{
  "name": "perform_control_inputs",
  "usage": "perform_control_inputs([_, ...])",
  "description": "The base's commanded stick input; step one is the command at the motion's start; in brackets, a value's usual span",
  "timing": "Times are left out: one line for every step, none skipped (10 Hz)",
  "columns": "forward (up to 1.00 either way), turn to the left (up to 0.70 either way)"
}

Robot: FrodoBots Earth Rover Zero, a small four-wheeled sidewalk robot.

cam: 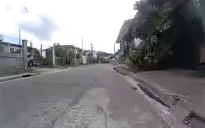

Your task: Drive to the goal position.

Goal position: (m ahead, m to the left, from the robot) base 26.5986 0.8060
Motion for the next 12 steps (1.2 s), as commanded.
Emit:
perform_control_inputs([1.00,0.06])
perform_control_inputs([1.00,0.06])
perform_control_inputs([1.00,0.06])
perform_control_inputs([1.00,0.06])
perform_control_inputs([1.00,0.06])
perform_control_inputs([1.00,0.06])
perform_control_inputs([1.00,0.06])
perform_control_inputs([1.00,0.06])
perform_control_inputs([1.00,0.06])
perform_control_inputs([1.00,0.06])
perform_control_inputs([1.00,0.06])
perform_control_inputs([1.00,0.06])
